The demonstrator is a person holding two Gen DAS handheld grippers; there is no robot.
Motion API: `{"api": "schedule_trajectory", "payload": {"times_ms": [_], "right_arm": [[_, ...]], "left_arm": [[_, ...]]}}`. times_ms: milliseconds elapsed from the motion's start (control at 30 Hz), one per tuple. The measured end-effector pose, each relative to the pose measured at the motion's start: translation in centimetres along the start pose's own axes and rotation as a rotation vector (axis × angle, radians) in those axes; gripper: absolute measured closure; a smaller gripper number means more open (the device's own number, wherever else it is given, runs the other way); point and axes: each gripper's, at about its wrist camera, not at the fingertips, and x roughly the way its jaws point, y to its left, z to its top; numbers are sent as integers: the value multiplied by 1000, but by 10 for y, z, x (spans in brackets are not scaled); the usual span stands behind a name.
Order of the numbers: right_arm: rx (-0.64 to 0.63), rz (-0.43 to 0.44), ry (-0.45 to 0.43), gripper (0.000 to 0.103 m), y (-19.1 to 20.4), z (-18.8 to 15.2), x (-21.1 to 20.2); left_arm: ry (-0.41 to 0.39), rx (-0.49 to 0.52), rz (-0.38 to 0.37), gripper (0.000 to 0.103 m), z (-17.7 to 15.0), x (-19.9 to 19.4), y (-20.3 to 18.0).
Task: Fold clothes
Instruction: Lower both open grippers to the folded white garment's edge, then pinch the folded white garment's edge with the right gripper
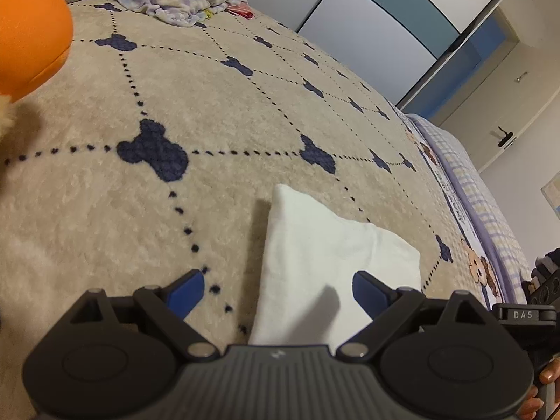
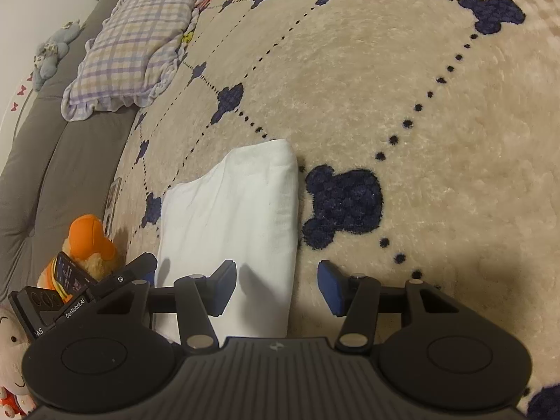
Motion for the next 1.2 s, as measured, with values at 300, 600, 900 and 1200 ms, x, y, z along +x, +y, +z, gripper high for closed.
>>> {"api": "schedule_trajectory", "payload": {"times_ms": [300,600,900,1200], "right_arm": [[33,22,-17,48,-2,6,4],[-7,40,-44,48,7,7,15],[-28,60,-90,49,10,2,25],[-91,28,-157,82,22,-9,29]], "left_arm": [[4,-25,-48,19,9,11,5],[84,-64,-149,42,7,18,2],[65,-64,-126,45,1,23,0],[18,-107,-60,81,0,20,-2]]}}
